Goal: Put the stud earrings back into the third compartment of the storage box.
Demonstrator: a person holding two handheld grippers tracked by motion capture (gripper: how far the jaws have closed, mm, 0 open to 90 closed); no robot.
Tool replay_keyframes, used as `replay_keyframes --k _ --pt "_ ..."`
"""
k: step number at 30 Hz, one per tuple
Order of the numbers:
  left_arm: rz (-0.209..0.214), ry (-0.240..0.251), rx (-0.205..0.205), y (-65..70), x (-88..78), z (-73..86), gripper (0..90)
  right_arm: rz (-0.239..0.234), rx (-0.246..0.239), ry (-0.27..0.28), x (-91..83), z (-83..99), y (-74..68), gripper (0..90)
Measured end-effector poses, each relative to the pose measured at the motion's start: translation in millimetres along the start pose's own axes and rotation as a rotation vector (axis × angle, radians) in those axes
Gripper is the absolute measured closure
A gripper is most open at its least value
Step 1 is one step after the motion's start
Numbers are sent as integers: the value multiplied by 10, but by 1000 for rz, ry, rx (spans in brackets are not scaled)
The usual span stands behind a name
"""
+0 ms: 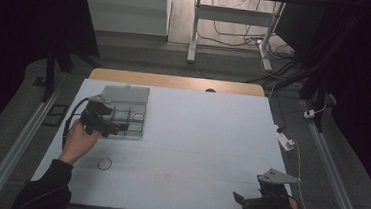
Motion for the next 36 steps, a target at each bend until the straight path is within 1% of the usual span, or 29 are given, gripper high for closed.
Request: replay_keyframes --k 2,3,8,9,10,11,12,13,15,16,17,18,20,21,22,23,26,27,28,29,32,33,34,35,36 --pt "2 3 -17 0 -87 87 0 0 -1 1 -1 0 -1 0" --pt "2 3 -17 0 -87 87 0 -1 0 0 -2 0 -1 0" --pt "-5 -15 -24 10 -195 274 0 0 -2 1 -2 -1 -2 0" --pt "-9 -19 -34 12 -239 342 0 0 -2 1 -1 -2 -3 0" --pt "-9 -19 -34 12 -239 342 0 0 -2 1 -1 -2 -3 0" --pt "-2 -17 -48 18 -283 410 0 0 -2 -2 0 0 -3 0" --pt "-2 -17 -48 18 -283 410 0 0 -2 -2 0 0 -3 0" --pt "-12 -22 -57 15 -321 477 0 0 -3 -2 0 0 -3 0" --pt "-20 -21 -59 11 -339 509 0 0 -2 -3 0 1 -6 0" --pt "-25 -31 -65 10 -367 582 0 0 -2 -4 0 1 -6 0" --pt "-25 -31 -65 10 -367 582 0 0 -2 -4 0 0 -6 0" --pt "-28 -36 -65 7 -378 617 0 0 -2 -4 0 0 -6 0" --pt "-51 -51 -62 -11 -390 688 0 -1 -5 -4 2 0 -7 0" --pt "-73 -68 -64 -36 -390 757 0 -2 -4 -5 2 0 -10 0" --pt "-73 -68 -64 -36 -390 757 0 -2 -5 -5 2 0 -11 0" --pt "-76 -78 -69 -44 -384 792 0 -2 -6 -4 2 -1 -11 0" --pt "-76 -125 -68 -73 -343 905 0 -2 -6 -5 3 0 -10 0" --pt "-83 -144 -64 -89 -320 944 0 -2 -6 -5 3 0 -10 0" --pt "-92 -156 -55 -107 -299 975 0 -3 -6 -5 4 0 -11 0" --pt "-114 -182 -43 -148 -271 1020 0 -2 -8 -7 4 1 -10 0" --pt "-128 -195 -48 -178 -249 1044 0 -2 -8 -8 6 1 -14 0" --pt "-138 -219 -41 -199 -236 1069 0 -2 -10 -9 7 0 -15 0" --pt "-149 -231 -38 -207 -223 1085 0 -3 -9 -9 8 1 -14 0" --pt "-170 -249 -34 -221 -205 1104 0 -3 -9 -9 8 1 -14 0" --pt "-181 -282 -29 -235 -167 1141 0 -4 -10 -8 9 0 -16 0"
Point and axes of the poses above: each handheld gripper's, and its own axes: x roughly forward along the jaws, z roughly out of its underside, y roughly to its right, the point moved 9 cm from there along x, roughly forward along the jaws, and after that the axes turned 9 degrees about -x, right-handed, at the moved point
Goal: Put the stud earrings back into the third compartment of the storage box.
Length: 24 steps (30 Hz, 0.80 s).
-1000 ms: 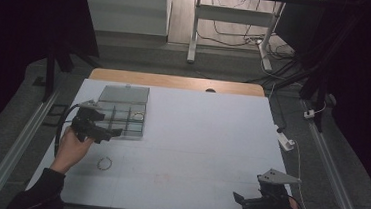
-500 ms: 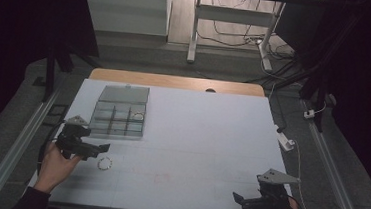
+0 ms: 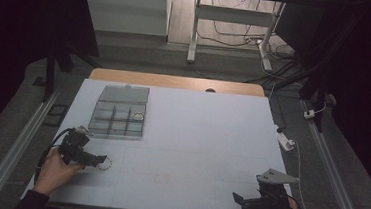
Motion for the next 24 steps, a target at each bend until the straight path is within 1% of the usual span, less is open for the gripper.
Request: replay_keyframes --k 1,2,3,4,5,6,7,8,9,10,11,12,13,14,15,16,17,19,20,21,23,24 --pt "0 0 0 0 0 0 0 0 0 -1 0 1 -1 0" --pt "-8 -38 0 -6 48 30 0 0 -3 -1 0 0 -2 0" --pt "-20 -53 4 -9 72 42 0 -1 -5 0 0 0 -4 0" --pt "-20 -53 4 -9 72 42 4 -1 -5 0 0 0 -4 0" --pt "-31 -70 16 -13 92 56 21 -3 -6 -1 2 0 -6 0" --pt "-37 -77 22 -13 101 62 21 -3 -6 -1 2 0 -6 0" --pt "-45 -88 47 0 107 69 68 -4 -5 -1 3 0 -7 0" --pt "-45 -88 47 0 107 69 102 -4 -6 -1 2 0 -7 0" --pt "-36 -85 57 18 93 65 164 -5 -8 -1 0 0 -7 0" --pt "-25 -79 78 51 61 61 229 -5 -9 0 0 0 -7 0" --pt "-25 -79 78 51 61 61 296 -5 -6 0 2 0 -8 0" --pt "-17 -73 91 71 49 61 366 -5 -7 -1 2 0 -9 0" --pt "-10 -72 99 98 36 64 411 -5 -7 -2 2 0 -11 0" --pt "-10 -72 99 98 36 64 468 -5 -7 -2 2 0 -11 0" --pt "-2 -71 105 118 21 64 558 -4 -9 -3 1 0 -13 0" --pt "4 -75 114 129 15 68 627 -5 -10 -3 1 1 -13 0" --pt "4 -75 114 129 15 68 687 -5 -11 -7 1 2 -12 0" --pt "22 -88 123 176 15 74 779 -5 -13 -8 2 3 -15 0" --pt "22 -88 123 176 15 74 841 -5 -13 -8 2 3 -15 0" --pt "18 -94 148 194 16 75 855 -6 -15 -7 4 3 -17 0" --pt "18 -97 146 196 16 73 860 -6 -16 -7 4 2 -18 0" --pt "21 -100 131 196 16 70 860 -6 -16 -7 4 2 -18 0"
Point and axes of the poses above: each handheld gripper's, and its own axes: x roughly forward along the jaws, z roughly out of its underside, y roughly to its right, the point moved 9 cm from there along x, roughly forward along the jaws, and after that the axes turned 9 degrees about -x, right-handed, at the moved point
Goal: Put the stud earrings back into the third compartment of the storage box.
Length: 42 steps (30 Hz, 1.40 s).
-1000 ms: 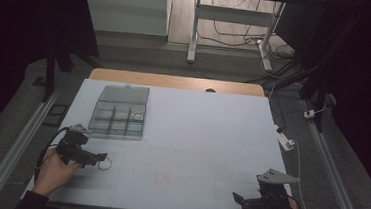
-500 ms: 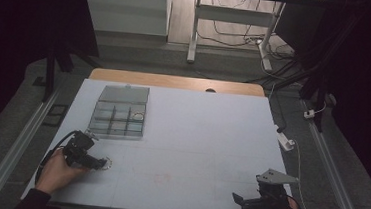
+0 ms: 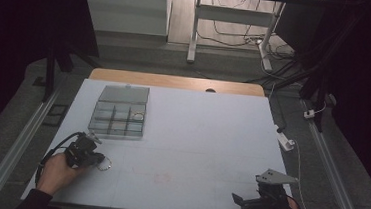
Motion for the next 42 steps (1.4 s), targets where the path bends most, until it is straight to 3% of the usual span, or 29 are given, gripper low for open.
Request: replay_keyframes --k 5,12,17,30,42 --pt "27 0 -47 -19 -14 -12 866 -1 -3 1 0 -1 -1 0" --pt "59 32 -66 -20 -67 -39 867 -1 -1 2 -1 -1 -1 0" --pt "59 80 -70 -34 -135 -81 866 -1 -1 0 -3 1 0 0" --pt "108 246 -107 -37 -373 -214 866 -2 -1 1 4 0 -2 0" --pt "137 366 -131 -51 -554 -314 866 -4 0 -2 3 1 -2 0"
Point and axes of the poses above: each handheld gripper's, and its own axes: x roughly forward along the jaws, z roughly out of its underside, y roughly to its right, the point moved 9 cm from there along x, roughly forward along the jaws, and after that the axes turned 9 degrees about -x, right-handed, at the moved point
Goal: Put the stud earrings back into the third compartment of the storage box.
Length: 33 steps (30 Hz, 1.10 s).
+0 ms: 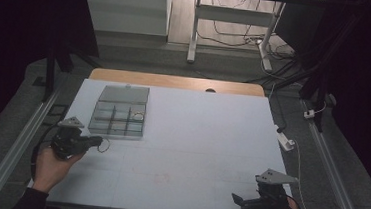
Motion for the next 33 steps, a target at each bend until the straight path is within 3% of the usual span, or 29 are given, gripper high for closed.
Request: replay_keyframes --k 3,18,33 --pt "9 34 -1 18 -33 -57 866 0 2 -1 -2 1 2 0" --pt "24 73 -6 12 5 -299 866 -10 24 13 -13 -4 16 0" --pt "15 67 1 18 273 -605 865 -20 37 19 -14 -4 23 0"
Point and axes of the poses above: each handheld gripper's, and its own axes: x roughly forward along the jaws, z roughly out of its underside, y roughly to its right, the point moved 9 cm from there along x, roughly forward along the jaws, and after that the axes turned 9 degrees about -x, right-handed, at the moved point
